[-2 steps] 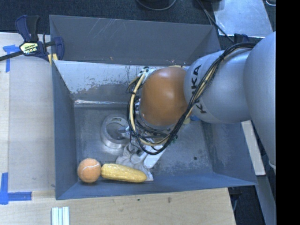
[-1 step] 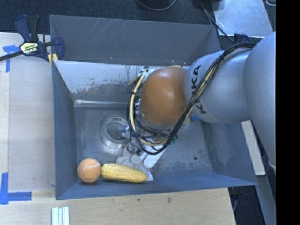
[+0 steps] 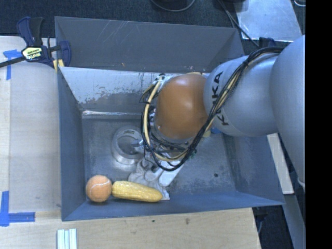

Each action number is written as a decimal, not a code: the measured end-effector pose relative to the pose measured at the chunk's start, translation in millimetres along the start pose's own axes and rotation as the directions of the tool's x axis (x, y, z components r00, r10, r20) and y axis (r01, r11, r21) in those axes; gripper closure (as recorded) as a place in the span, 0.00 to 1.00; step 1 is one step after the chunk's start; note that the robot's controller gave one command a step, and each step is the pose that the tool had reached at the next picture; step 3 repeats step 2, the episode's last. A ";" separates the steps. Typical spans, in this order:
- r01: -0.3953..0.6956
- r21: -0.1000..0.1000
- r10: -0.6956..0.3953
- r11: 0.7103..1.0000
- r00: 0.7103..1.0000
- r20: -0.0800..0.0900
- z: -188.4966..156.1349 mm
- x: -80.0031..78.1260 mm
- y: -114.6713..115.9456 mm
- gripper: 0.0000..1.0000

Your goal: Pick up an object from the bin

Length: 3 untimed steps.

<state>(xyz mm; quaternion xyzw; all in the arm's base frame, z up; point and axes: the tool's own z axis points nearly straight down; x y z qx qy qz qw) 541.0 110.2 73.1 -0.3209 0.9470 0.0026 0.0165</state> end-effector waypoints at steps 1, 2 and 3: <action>-0.001 0.000 0.001 1.000 1.000 0.001 -1.9 0.0 0.0 1.00; -0.001 -0.001 0.001 1.000 1.000 -0.001 -6.5 0.7 0.2 1.00; -0.001 -0.001 0.001 1.000 1.000 -0.001 -6.5 0.7 0.2 1.00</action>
Offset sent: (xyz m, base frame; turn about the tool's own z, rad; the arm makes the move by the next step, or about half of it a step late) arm 0.0000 0.0000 0.0360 0.0000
